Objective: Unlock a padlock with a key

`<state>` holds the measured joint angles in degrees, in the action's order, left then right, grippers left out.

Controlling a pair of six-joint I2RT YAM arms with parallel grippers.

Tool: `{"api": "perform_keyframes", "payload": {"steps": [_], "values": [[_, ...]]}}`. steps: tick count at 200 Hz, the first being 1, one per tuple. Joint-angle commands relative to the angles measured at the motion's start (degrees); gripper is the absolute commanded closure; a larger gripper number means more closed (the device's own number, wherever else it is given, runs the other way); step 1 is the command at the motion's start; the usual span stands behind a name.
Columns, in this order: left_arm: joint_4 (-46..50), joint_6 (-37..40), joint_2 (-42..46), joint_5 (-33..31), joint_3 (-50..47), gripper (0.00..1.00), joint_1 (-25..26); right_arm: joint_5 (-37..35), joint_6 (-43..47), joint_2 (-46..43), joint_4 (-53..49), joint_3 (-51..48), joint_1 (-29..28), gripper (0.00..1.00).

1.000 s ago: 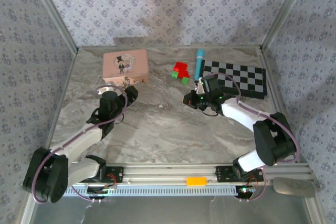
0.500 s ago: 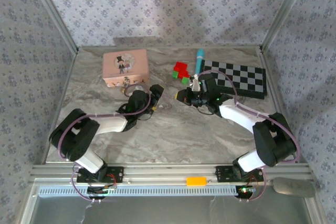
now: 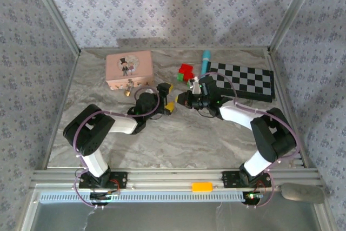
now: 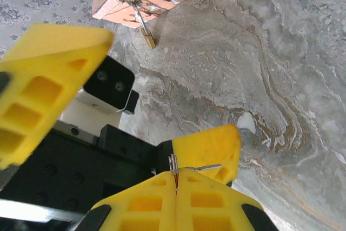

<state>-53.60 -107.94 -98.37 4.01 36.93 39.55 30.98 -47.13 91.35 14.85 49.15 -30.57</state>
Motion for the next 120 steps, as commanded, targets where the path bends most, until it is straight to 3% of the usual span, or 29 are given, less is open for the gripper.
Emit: {"api": "perform_keyframes", "payload": {"steps": [1, 67, 120], "values": [[-6.12, -3.7, -0.94, 2.02, 1.79, 0.04, 0.42, 1.79, 0.62, 1.69, 3.85, 2.48, -0.77, 1.0], [-9.79, -5.71, -3.33, 0.81, 0.54, 0.11, 0.61, 2.24, 1.08, 1.32, 4.13, 1.72, -1.38, 1.0], [-8.27, -4.49, -2.88, -0.23, -0.17, 0.36, 0.33, 1.63, 1.47, -2.01, 2.09, -0.38, -1.34, 1.0]]}}
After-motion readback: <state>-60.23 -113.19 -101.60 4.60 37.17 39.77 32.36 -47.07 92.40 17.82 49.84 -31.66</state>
